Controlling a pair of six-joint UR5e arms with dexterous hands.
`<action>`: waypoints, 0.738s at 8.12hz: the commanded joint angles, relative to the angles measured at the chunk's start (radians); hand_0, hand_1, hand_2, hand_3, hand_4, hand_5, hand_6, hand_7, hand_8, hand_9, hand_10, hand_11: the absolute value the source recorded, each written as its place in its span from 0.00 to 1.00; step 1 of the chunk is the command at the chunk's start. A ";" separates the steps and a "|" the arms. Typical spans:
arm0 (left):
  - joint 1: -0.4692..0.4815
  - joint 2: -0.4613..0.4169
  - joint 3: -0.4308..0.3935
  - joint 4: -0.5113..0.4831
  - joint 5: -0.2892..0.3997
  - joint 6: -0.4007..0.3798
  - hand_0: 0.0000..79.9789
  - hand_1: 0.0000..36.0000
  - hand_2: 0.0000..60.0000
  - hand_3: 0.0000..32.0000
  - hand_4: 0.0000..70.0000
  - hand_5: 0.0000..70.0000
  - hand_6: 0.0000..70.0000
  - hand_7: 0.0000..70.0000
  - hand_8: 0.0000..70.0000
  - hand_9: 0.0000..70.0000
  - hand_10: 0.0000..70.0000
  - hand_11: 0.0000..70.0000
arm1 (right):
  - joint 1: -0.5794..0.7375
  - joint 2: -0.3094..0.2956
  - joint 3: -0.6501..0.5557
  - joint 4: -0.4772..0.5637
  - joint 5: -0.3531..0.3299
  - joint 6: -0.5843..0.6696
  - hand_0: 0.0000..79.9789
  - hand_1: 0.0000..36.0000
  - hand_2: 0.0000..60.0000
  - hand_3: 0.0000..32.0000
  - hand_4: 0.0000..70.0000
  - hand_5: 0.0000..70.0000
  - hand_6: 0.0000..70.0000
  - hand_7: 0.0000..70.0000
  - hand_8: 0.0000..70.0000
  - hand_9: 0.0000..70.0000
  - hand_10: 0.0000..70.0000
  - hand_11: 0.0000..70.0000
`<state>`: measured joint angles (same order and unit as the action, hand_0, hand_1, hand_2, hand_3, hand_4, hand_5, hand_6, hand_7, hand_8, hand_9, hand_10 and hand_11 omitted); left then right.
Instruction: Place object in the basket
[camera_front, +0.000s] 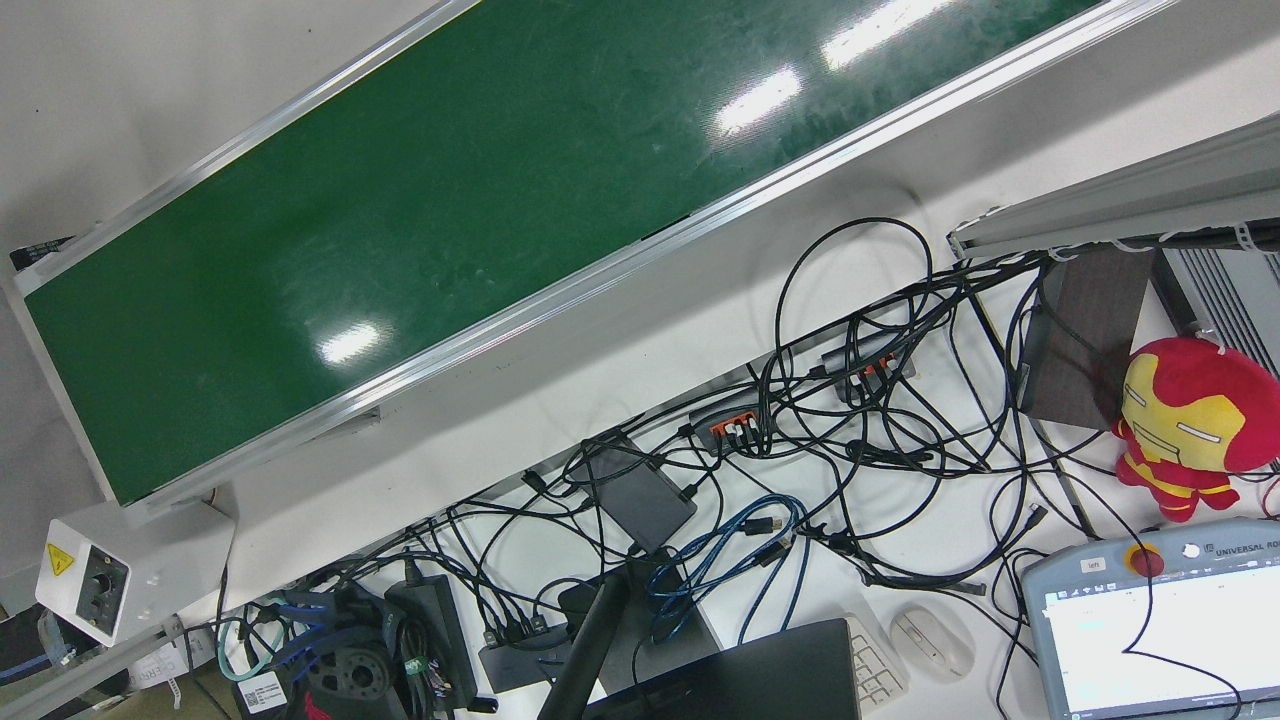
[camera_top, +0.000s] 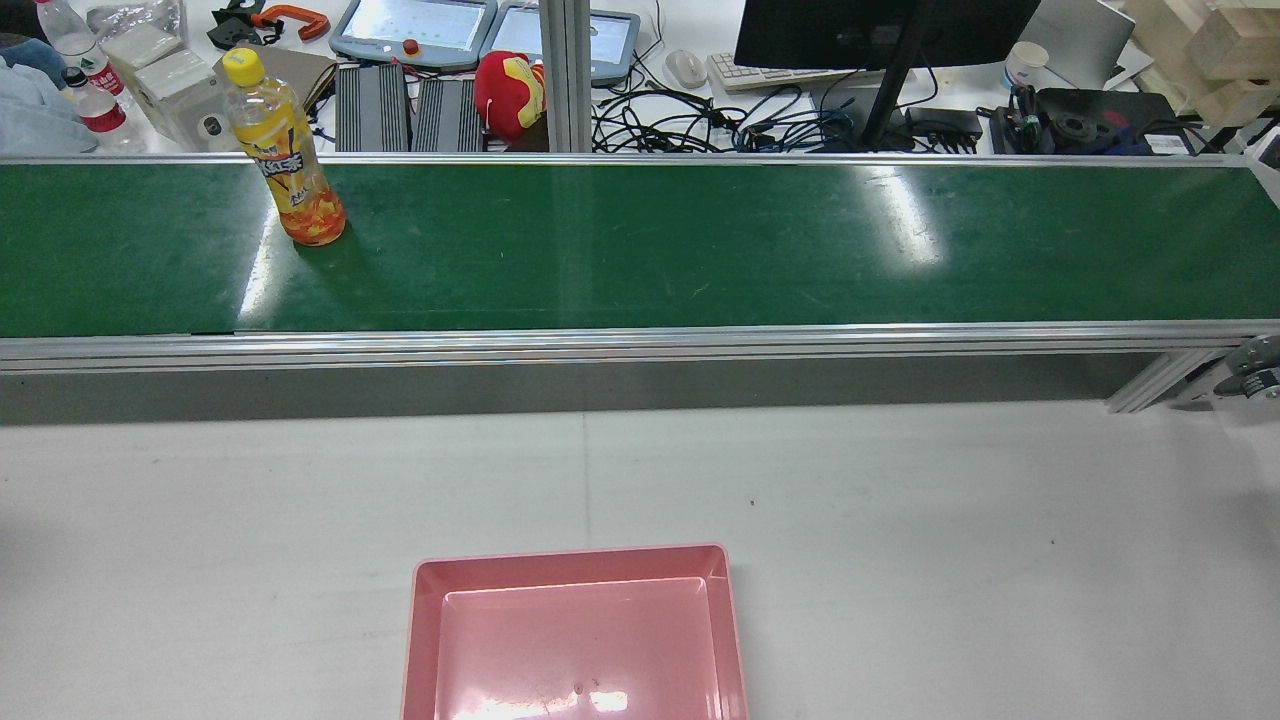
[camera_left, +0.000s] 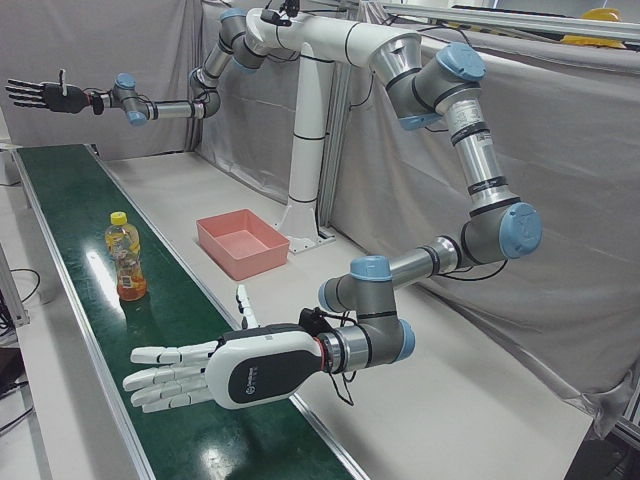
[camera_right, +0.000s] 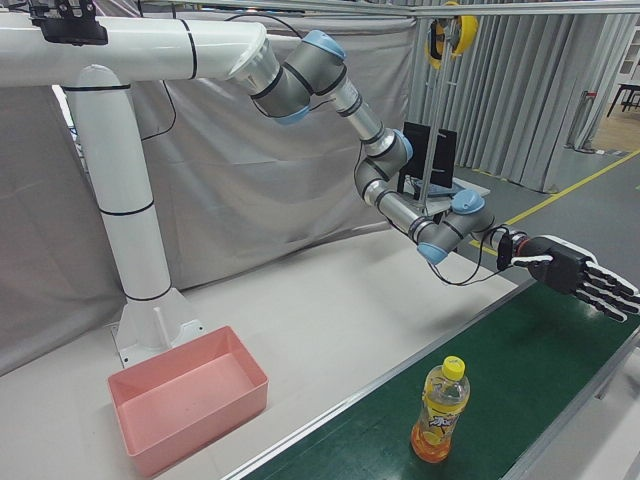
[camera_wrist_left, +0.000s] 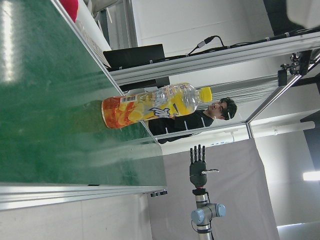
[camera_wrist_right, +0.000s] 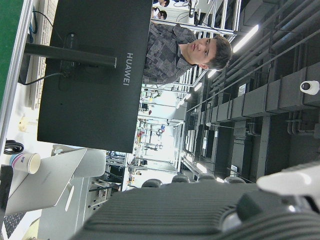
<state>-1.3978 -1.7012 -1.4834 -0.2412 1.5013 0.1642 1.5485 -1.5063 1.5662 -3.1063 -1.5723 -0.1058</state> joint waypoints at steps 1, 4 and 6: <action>-0.007 0.000 0.000 -0.001 -0.001 0.000 0.70 0.23 0.00 0.00 0.06 0.16 0.00 0.00 0.01 0.03 0.04 0.09 | -0.001 0.000 0.000 0.000 0.000 0.000 0.00 0.00 0.00 0.00 0.00 0.00 0.00 0.00 0.00 0.00 0.00 0.00; -0.006 0.000 -0.003 -0.001 -0.001 0.000 0.70 0.22 0.00 0.00 0.06 0.16 0.00 0.00 0.01 0.03 0.04 0.09 | -0.001 0.000 0.000 0.000 0.000 0.000 0.00 0.00 0.00 0.00 0.00 0.00 0.00 0.00 0.00 0.00 0.00 0.00; 0.006 0.002 -0.020 0.016 0.000 0.001 0.71 0.23 0.00 0.00 0.07 0.15 0.00 0.00 0.00 0.02 0.04 0.08 | 0.001 0.000 0.000 0.000 0.000 0.000 0.00 0.00 0.00 0.00 0.00 0.00 0.00 0.00 0.00 0.00 0.00 0.00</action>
<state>-1.4022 -1.7009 -1.4893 -0.2401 1.5007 0.1641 1.5480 -1.5064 1.5662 -3.1063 -1.5723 -0.1058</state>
